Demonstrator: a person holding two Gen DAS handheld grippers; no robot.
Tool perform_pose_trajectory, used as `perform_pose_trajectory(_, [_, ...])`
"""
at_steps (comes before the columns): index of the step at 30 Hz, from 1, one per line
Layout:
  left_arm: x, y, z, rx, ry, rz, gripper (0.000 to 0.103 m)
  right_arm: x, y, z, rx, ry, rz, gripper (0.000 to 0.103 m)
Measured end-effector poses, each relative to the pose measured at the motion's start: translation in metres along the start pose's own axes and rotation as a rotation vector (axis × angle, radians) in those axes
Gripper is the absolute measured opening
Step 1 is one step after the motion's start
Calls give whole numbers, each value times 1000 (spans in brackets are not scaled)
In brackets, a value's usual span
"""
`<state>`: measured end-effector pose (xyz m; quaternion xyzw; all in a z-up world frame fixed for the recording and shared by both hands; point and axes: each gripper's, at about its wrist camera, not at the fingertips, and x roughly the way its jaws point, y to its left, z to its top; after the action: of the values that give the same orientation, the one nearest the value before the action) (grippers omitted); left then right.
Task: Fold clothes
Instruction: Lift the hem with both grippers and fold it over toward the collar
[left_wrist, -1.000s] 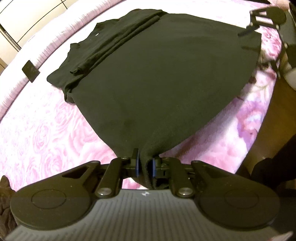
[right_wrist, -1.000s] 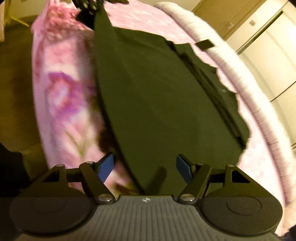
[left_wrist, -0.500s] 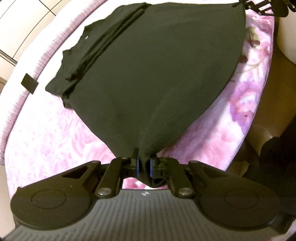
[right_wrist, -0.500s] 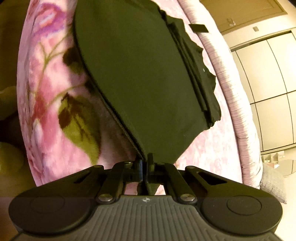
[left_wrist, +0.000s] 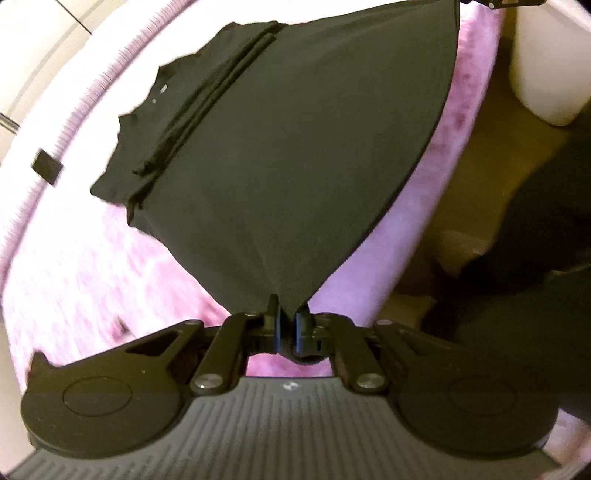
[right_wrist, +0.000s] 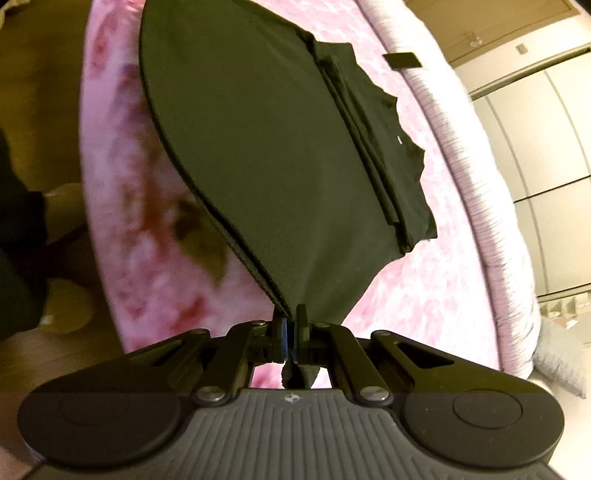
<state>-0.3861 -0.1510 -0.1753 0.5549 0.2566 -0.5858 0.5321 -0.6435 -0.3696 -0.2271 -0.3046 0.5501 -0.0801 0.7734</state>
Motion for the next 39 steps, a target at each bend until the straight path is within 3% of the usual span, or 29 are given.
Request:
perform_pose_trajectory(3, [-22,-9,-6,-32,33,-58,4,-40,8,-11,2,11,74,0])
perform_pose_trajectory(6, [-33,7,1,-74,33,-38,4,-67,10,-18,-17,9,125,0])
perform_pose_trajectory(12, [-26,122,57,-190,-86,97,4,-65,-61,5,-9,-63,5,0])
perform_pose_trajectory(17, [22,239,113,-273,-151,109,4,-5,-157,50,37,-88,-77,0])
perform_pose_trajectory(23, [124,324,145,-216,-85,22,4,103,-237,97,104,-2,-34,0])
perform_pose_trajectory(30, [200,352,145,-249,-26,-86,4,207,-271,125,162,99,83,0])
perform_pose_trajectory(39, [233,387,164,-300,-8,-83,5,267,-301,130,248,128,170,0])
